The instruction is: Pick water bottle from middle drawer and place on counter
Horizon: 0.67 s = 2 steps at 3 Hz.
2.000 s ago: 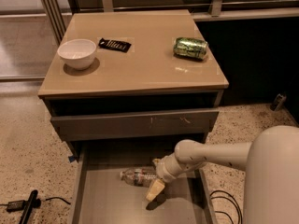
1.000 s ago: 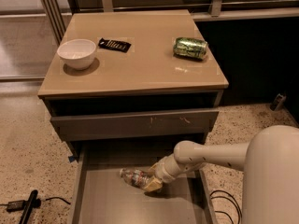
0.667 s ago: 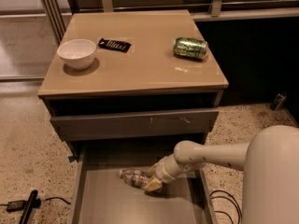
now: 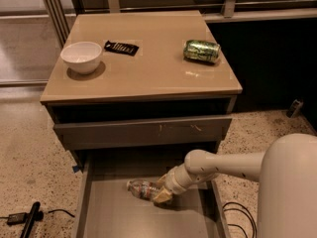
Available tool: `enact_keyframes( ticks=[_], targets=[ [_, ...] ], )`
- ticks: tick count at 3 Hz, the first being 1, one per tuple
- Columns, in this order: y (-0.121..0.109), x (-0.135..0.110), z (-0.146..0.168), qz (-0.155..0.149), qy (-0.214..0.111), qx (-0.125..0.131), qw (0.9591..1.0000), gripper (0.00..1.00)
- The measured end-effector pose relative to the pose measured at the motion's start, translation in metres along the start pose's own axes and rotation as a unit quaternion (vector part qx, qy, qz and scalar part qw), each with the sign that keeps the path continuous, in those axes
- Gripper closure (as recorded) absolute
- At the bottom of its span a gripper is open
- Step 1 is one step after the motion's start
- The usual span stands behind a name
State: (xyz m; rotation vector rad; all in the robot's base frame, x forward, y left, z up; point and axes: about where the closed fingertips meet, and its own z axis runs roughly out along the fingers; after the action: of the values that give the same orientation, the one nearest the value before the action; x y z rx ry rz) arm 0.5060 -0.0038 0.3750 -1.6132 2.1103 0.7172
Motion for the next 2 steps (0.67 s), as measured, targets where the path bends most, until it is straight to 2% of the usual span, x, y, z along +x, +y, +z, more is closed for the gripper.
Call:
enact_keyframes(
  ticks=[1,2],
  targets=[
    [0.0,-0.001,-0.001,-0.001,0.0,-0.001,1.0,1.0],
    [0.006,-0.007,-0.025,-0.022,-0.001,0.012,0.9997,1.0]
  ],
)
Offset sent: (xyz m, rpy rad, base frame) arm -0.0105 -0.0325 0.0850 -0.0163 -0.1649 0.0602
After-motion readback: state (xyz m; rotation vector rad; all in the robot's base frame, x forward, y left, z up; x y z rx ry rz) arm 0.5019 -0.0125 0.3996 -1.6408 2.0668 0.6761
